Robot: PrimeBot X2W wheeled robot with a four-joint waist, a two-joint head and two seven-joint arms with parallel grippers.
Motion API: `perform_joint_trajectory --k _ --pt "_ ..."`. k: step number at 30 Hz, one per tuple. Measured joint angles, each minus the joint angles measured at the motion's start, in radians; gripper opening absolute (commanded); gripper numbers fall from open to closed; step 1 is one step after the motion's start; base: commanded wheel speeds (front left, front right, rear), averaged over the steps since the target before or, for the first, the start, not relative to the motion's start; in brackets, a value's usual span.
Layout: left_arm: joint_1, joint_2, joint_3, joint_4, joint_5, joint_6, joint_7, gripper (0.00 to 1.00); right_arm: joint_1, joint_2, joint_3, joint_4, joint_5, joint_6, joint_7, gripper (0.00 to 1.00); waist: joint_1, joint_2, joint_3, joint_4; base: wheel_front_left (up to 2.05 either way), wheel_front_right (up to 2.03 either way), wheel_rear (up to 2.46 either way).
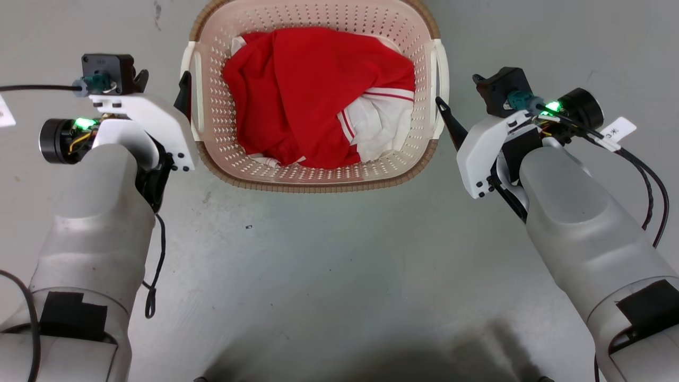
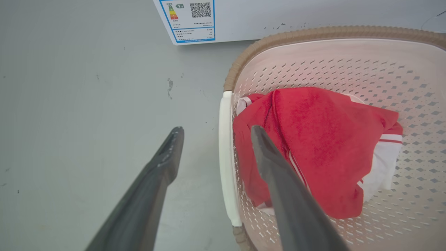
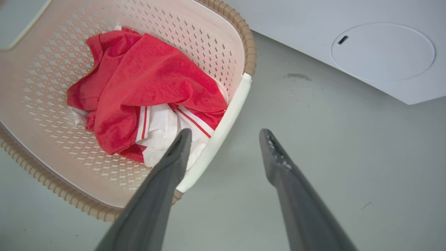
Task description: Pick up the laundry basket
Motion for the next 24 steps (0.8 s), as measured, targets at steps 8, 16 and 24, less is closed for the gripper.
perform_joint_trajectory --k 8,16,24 --pt "-0.026 0.000 -0.078 0.010 -0.066 0.000 0.034 1.00 -0.034 0.004 0.053 0.028 0.061 0.000 0.037 1.00 0.0000 0.0000 0.047 0.006 0.00 0.00 0.00" --pt "-0.052 0.000 -0.132 0.022 -0.116 0.000 0.044 1.00 -0.062 -0.002 0.086 0.040 0.098 0.000 0.046 1.00 0.0000 0.0000 0.095 0.013 0.00 0.00 0.00" --pt "-0.071 0.002 -0.180 0.035 -0.151 0.000 0.056 0.93 -0.076 -0.005 0.114 0.046 0.134 0.000 0.041 0.48 -0.0001 0.0001 0.121 0.018 0.00 0.00 0.00"
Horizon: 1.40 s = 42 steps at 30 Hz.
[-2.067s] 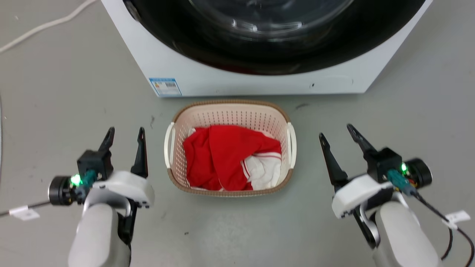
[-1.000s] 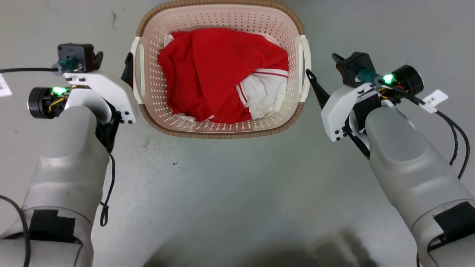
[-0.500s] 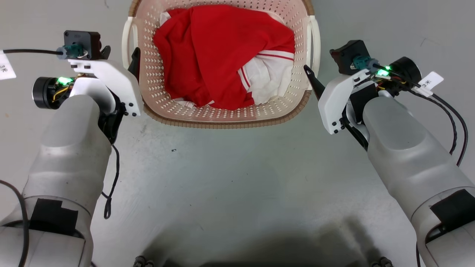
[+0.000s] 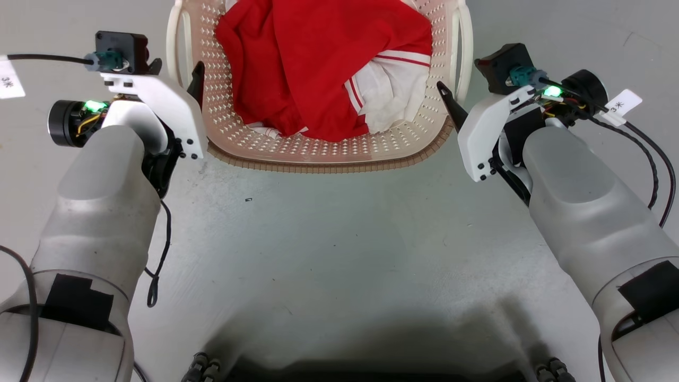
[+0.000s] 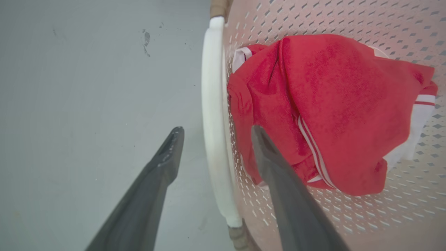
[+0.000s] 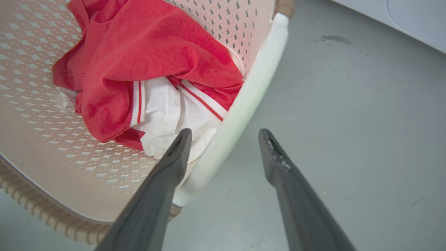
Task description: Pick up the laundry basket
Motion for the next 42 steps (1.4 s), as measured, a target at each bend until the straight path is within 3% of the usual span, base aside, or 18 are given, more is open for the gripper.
perform_joint_trajectory --k 1,2,17,42 --pt "-0.001 0.000 -0.011 0.001 0.000 0.000 0.004 0.30 -0.003 -0.001 0.003 0.000 0.004 0.000 -0.003 0.00 0.0000 0.0000 0.002 0.000 0.00 0.00 0.00" --pt "-0.002 0.002 -0.023 0.002 0.002 0.000 0.003 0.00 -0.005 -0.001 0.007 0.000 0.006 0.000 -0.004 0.00 0.0000 0.0000 0.004 0.001 0.00 0.00 0.00" --pt "0.004 -0.003 -0.100 0.017 -0.064 -0.002 0.014 0.00 0.012 0.001 0.058 0.007 0.071 0.001 0.015 0.00 0.0000 0.0000 -0.050 -0.006 0.00 0.00 0.00" --pt "0.270 -0.008 -0.302 -0.012 -0.210 -0.001 0.188 0.00 0.257 -0.004 0.251 -0.034 0.313 0.001 0.231 0.00 -0.0002 0.0000 -0.450 -0.025 0.00 0.00 0.00"
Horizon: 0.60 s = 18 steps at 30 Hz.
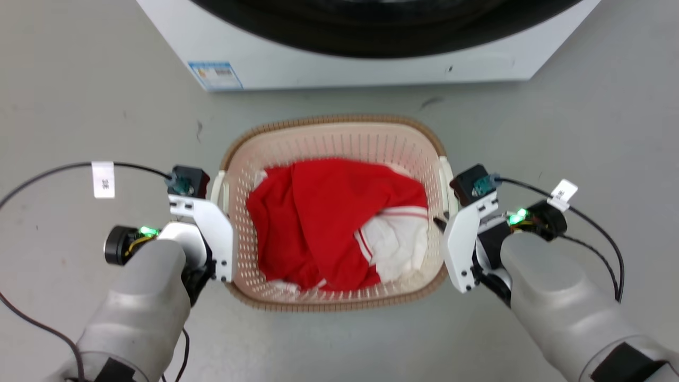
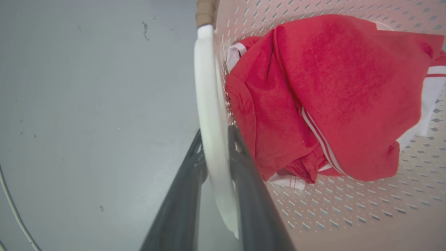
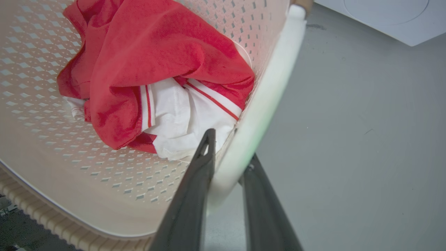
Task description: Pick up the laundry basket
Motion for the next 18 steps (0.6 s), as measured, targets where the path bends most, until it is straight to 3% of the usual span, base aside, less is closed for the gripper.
perform_joint_trajectory --k 18 --pt "0.160 0.024 -0.143 -0.060 -0.151 0.000 0.133 0.00 0.173 -0.040 0.159 -0.062 0.212 0.000 0.144 0.00 -0.0001 0.0001 -0.302 -0.035 0.00 0.00 0.00"
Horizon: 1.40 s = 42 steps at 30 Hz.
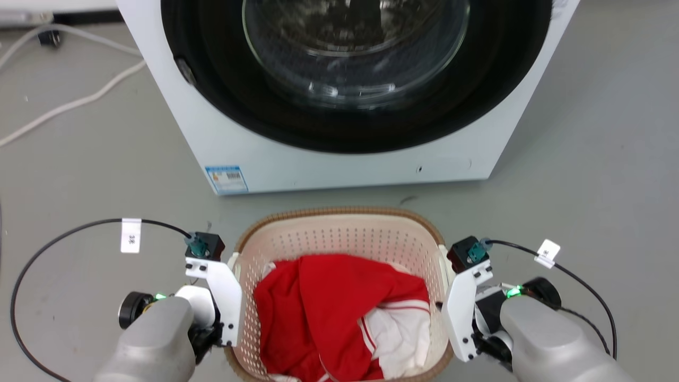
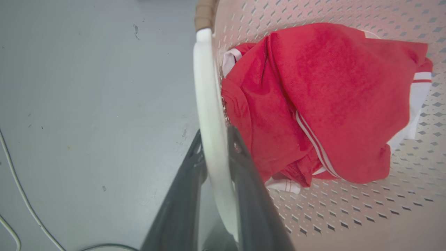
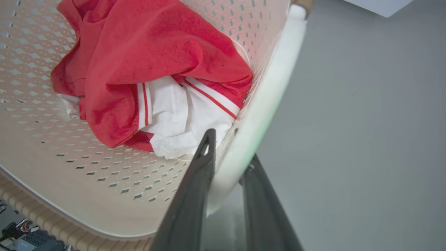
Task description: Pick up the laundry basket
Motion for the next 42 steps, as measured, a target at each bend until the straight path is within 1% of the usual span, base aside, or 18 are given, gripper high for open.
perform_joint_trajectory --k 8,15,20,28,42 --pt "0.049 0.007 -0.061 -0.027 -0.062 0.000 0.053 0.00 0.054 -0.019 0.068 -0.020 0.081 0.000 0.056 0.00 0.0000 0.0000 -0.114 -0.013 0.00 0.00 0.00" --pt "0.064 0.015 -0.105 -0.053 -0.114 0.002 0.099 0.00 0.070 -0.032 0.110 -0.025 0.139 0.000 0.082 0.00 0.0001 0.0000 -0.164 -0.016 0.00 0.00 0.00" --pt "0.071 0.024 -0.137 -0.072 -0.156 0.002 0.139 0.00 0.081 -0.042 0.138 -0.028 0.178 0.000 0.098 0.00 0.0001 0.0000 -0.182 -0.013 0.00 0.00 0.00" --pt "0.071 0.036 -0.176 -0.086 -0.203 0.002 0.172 0.00 0.083 -0.046 0.174 -0.035 0.223 0.000 0.123 0.00 0.0002 0.0000 -0.194 -0.009 0.00 0.00 0.00" --pt "0.071 0.047 -0.239 -0.089 -0.264 0.002 0.175 0.00 0.085 -0.048 0.228 -0.038 0.281 0.000 0.136 0.00 0.0002 0.0000 -0.198 -0.009 0.00 0.00 0.00"
